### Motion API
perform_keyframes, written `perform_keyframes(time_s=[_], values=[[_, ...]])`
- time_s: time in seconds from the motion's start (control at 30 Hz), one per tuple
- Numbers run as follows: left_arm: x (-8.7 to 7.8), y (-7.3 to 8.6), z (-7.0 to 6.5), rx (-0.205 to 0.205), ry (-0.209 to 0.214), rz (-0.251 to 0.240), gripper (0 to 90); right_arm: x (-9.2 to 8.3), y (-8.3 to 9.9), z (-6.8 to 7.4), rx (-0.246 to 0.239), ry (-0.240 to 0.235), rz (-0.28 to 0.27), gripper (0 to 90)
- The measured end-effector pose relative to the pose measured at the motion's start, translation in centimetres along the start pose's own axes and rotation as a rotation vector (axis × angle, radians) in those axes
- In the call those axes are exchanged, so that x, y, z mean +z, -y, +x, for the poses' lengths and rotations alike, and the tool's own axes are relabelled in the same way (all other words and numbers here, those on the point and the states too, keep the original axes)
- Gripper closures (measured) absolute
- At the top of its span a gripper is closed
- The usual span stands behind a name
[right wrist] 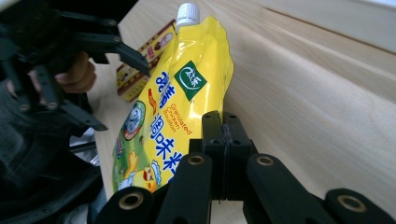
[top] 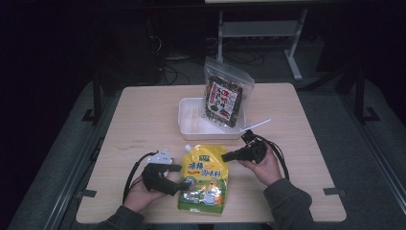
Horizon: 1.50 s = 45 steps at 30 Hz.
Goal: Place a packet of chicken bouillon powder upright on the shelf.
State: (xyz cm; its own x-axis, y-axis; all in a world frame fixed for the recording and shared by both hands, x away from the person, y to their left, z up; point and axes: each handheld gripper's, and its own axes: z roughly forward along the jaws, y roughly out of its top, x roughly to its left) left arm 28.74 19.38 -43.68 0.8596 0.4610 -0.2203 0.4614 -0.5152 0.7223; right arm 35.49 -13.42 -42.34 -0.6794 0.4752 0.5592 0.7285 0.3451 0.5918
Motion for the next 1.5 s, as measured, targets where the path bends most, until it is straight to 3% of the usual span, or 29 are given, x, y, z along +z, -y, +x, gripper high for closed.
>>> perform_keyframes(time_s=[0.17,0.27,0.43,0.53,0.67,0.83,0.87,1.03,1.3,1.4,1.5], values=[[-0.1,0.1,0.2,-0.024,-0.015,-0.014,17.7,-1.1,0.2,0.6,-0.01,-0.003,-0.028,89.5],[0.1,0.2,0.3,-0.037,0.0,-0.012,17.6,-1.6,0.3,0.9,-0.013,-0.005,-0.052,89.6],[0.9,0.2,0.2,-0.06,0.105,0.023,23.2,-2.6,0.2,1.6,-0.025,-0.04,-0.105,89.6],[1.1,0.3,0.2,-0.07,0.159,0.025,29.1,-3.0,0.2,2.0,-0.032,-0.044,-0.127,89.7],[1.3,0.3,0.2,-0.068,0.197,0.022,42.9,-3.3,0.1,2.5,-0.04,-0.056,-0.144,89.7],[0.7,0.4,0.5,-0.084,0.25,-0.019,60.0,-3.6,-0.1,2.9,-0.067,-0.076,-0.143,89.4],[0.6,0.4,0.6,-0.082,0.258,-0.025,65.2,-3.8,-0.2,2.9,-0.072,-0.083,-0.133,89.0],[0.3,0.3,0.5,-0.063,0.278,-0.042,74.9,-4.4,-1.4,3.5,-0.131,-0.103,-0.061,81.1],[0.2,0.1,0.2,-0.031,0.283,-0.046,76.5,-5.0,-4.9,5.1,-0.2,-0.091,0.041,67.9],[0.2,0.1,0.1,-0.024,0.282,-0.047,76.5,-4.8,-6.1,5.8,-0.223,-0.085,0.079,70.8],[0.1,0.1,0.1,-0.018,0.277,-0.045,76.5,-4.4,-6.7,6.2,-0.23,-0.102,0.11,82.5]])
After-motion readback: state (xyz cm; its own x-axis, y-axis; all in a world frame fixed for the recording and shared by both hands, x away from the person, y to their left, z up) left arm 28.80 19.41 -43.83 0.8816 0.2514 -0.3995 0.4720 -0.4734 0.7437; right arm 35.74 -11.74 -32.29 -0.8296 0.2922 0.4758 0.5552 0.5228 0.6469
